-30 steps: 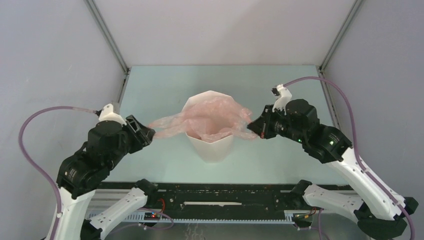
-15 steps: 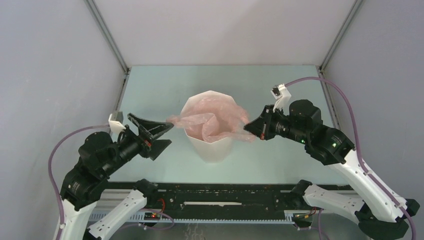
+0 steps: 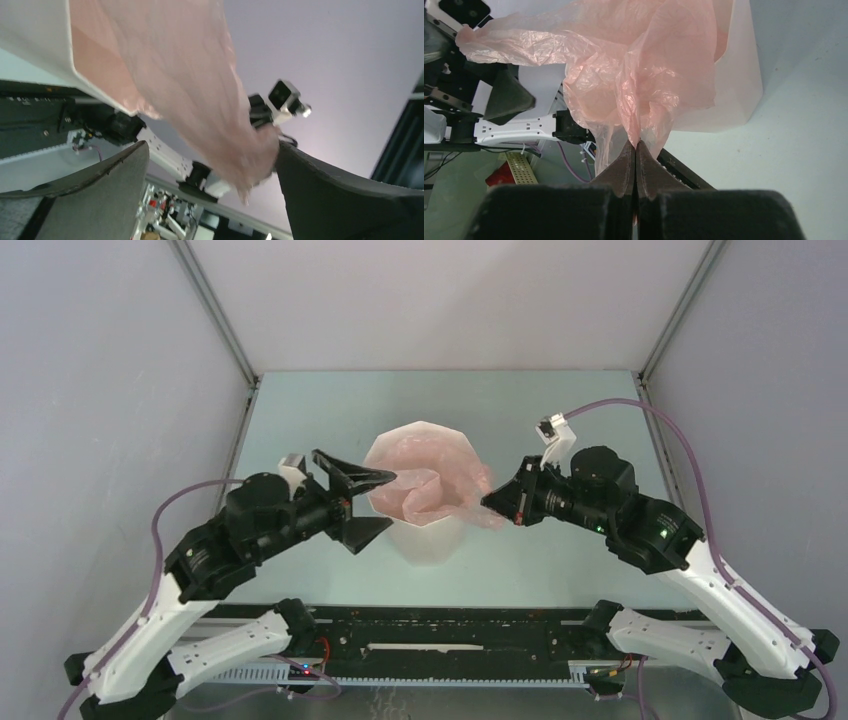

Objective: Put the trash bags into the trash bin

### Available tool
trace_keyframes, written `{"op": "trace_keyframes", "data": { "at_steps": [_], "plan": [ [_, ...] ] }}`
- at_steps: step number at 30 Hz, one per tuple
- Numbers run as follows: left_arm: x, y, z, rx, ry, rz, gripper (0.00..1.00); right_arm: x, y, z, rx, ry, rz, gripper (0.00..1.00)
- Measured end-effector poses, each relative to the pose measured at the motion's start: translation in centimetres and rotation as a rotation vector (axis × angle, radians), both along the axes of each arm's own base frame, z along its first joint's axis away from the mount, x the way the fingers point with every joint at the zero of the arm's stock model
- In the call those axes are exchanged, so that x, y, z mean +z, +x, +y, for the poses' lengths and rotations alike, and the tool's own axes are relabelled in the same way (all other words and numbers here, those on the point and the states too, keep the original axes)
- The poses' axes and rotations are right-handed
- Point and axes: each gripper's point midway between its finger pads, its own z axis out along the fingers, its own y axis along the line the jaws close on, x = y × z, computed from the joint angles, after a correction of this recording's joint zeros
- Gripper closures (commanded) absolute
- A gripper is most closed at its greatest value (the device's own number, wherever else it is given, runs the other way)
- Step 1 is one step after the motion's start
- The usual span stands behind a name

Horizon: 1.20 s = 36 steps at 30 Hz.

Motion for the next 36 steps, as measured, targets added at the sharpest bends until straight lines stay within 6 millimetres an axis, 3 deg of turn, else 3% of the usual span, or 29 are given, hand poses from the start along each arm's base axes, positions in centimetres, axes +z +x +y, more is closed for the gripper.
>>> {"op": "trace_keyframes", "data": {
  "at_steps": [2, 4, 6, 10, 11, 15, 19, 21, 25, 29, 33, 36],
  "plan": [
    [-1.0, 1.1, -0.7, 0.029, 0.038, 0.024, 0.01, -0.2, -0.1, 0.0, -0.005, 0.001, 0.010, 1.00],
    [-1.7, 2.3, -1.0, 0.067, 0.087, 0.038, 0.12, -0.3, -0.1, 0.1, -0.009, 0.002, 0.015, 1.00],
    [-1.5, 3.7, -1.1, 0.117, 0.130, 0.026, 0.25, -0.2, -0.2, 0.1, -0.012, 0.007, 0.018, 1.00],
    [-1.4, 5.9, -0.6, 0.207, 0.201, -0.024, 0.29, -0.1, -0.4, 0.1, -0.020, 0.011, 0.015, 1.00],
    [-1.4, 6.2, -0.3, 0.225, 0.210, -0.032, 0.35, -0.1, -0.4, 0.1, -0.022, 0.011, 0.014, 1.00],
    [-1.7, 6.6, -0.3, 0.233, 0.236, -0.047, 0.78, 0.0, -0.2, 0.2, -0.028, 0.014, 0.012, 1.00],
    [-2.2, 7.3, 0.2, 0.241, 0.307, -0.093, 0.99, 0.3, -0.1, 0.4, -0.027, 0.024, 0.004, 1.00],
    [-1.8, 7.7, 1.1, 0.228, 0.329, -0.142, 1.00, 0.2, 0.0, 0.3, -0.031, 0.020, 0.004, 1.00],
    [-0.9, 8.4, 4.9, 0.240, 0.355, -0.262, 1.00, -0.1, 0.4, -0.1, -0.062, 0.003, 0.004, 1.00],
    [-4.0, 6.5, 6.5, 0.121, 0.415, -0.325, 1.00, -0.4, 1.1, -0.6, -0.097, -0.009, 0.005, 1.00],
    [-10.2, 3.8, 7.1, -0.068, 0.578, -0.291, 1.00, -1.2, 2.0, -1.2, -0.133, -0.024, 0.019, 1.00],
    [-13.3, 2.3, 8.3, -0.131, 0.684, -0.260, 1.00, -2.3, 2.4, -1.6, -0.143, -0.046, 0.045, 1.00]
  ]
}}
